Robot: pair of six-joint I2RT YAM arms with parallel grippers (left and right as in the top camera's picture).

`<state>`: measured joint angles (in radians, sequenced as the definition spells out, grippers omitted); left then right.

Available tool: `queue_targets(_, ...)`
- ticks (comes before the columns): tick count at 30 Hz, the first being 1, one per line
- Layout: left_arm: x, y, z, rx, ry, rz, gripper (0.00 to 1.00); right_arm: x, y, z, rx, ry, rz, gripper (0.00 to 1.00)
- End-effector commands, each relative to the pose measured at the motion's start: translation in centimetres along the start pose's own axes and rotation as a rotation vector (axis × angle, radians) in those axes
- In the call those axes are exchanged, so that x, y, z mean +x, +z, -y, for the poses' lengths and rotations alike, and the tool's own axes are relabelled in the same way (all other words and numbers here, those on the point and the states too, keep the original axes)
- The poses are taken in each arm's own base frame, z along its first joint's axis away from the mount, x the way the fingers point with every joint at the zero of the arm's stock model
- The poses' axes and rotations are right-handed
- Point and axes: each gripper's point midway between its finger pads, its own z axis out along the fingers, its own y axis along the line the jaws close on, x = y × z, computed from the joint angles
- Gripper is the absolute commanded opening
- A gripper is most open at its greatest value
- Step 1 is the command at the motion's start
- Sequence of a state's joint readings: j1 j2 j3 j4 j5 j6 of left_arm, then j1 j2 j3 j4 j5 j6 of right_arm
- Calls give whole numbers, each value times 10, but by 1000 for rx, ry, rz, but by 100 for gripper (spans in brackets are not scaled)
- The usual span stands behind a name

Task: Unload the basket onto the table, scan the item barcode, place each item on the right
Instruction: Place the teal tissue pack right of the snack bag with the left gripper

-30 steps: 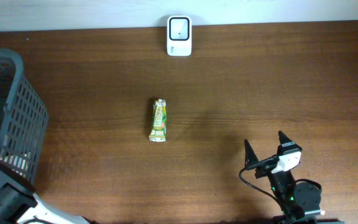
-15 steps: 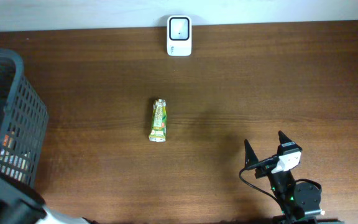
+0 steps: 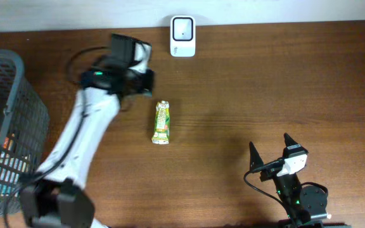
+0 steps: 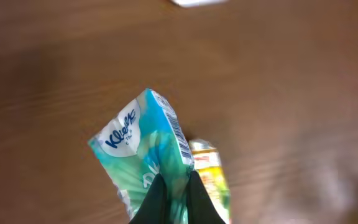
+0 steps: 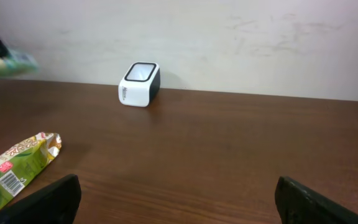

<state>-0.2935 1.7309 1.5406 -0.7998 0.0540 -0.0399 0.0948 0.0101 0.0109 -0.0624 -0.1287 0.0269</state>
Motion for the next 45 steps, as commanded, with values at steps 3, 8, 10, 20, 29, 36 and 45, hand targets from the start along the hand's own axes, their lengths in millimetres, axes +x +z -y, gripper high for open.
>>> queue_targets(3,44,54,101,115,347,-145,0,2,0,-1,-3,11,-4,99)
queue_targets(8,98,108,130,114,436,-311,0,2,0,-1,-3,11,-4,99)
queue_targets(10,103,127,130,112,432,-318,4,2,0,-1,-3,11,-4,99)
queue_targets(20,-116,-114,-35,-230,-75,150,63,2,0,-1,-3,11,-4,99)
queue_targets(29,80,-275,-343,-792,-988,32,61,2,0,-1,-3,11,-4,99)
queue_targets(36,201,-124,-397,-699,-1135,-240,66,2,0,-1,-3,11,-4,99)
queue_targets(45,257,-31,-398,-641,-992,-230,63,2,0,-1,-3,11,-4,99)
